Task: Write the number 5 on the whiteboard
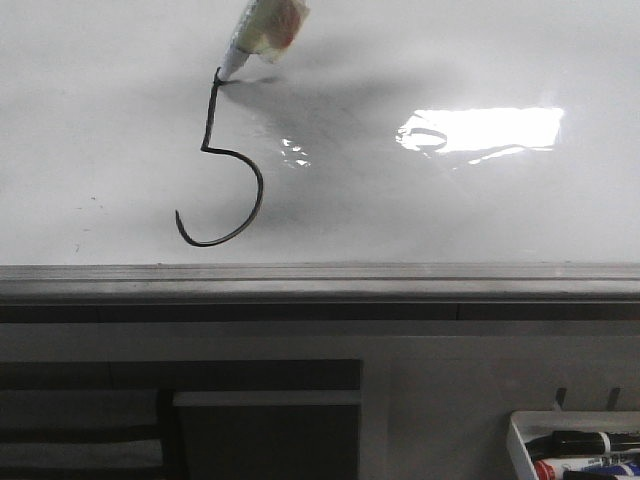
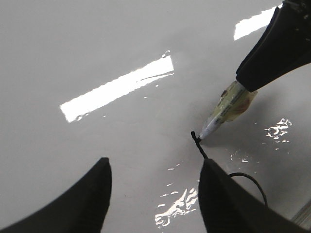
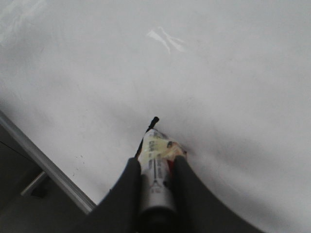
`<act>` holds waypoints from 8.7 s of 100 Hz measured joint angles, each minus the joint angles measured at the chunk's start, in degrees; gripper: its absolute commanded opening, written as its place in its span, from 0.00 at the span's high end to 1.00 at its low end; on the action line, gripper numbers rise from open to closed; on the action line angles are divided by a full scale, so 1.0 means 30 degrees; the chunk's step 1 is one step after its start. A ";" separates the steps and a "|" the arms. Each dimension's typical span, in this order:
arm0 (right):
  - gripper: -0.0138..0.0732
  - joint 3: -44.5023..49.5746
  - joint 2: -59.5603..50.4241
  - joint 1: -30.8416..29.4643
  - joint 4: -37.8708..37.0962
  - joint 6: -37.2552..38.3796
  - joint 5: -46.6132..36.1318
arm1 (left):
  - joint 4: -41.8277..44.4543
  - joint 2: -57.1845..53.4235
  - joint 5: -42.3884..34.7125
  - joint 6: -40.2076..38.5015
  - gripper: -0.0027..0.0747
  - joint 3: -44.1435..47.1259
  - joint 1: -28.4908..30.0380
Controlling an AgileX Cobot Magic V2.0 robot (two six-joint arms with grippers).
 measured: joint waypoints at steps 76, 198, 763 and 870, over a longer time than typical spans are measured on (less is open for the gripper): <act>0.91 -0.0083 -0.2187 0.0758 -0.1048 -0.0102 0.2694 | 0.2683 0.1130 -0.2299 0.0000 0.49 0.0029 -0.0520; 0.91 -0.0083 -0.2209 0.4587 -0.0452 -0.0551 0.5385 | 0.5183 0.7984 -0.5034 0.0051 0.99 -0.0749 -0.3991; 0.91 2.1001 -2.4665 0.3385 -0.3216 -0.0164 -0.8283 | -0.6741 -1.2869 1.0134 -0.1494 0.99 0.7133 1.0175; 0.91 2.1552 -2.4665 -0.9374 -0.3249 -0.0164 -0.8497 | -0.6706 -1.2869 1.0134 -0.1494 0.99 0.7133 1.0175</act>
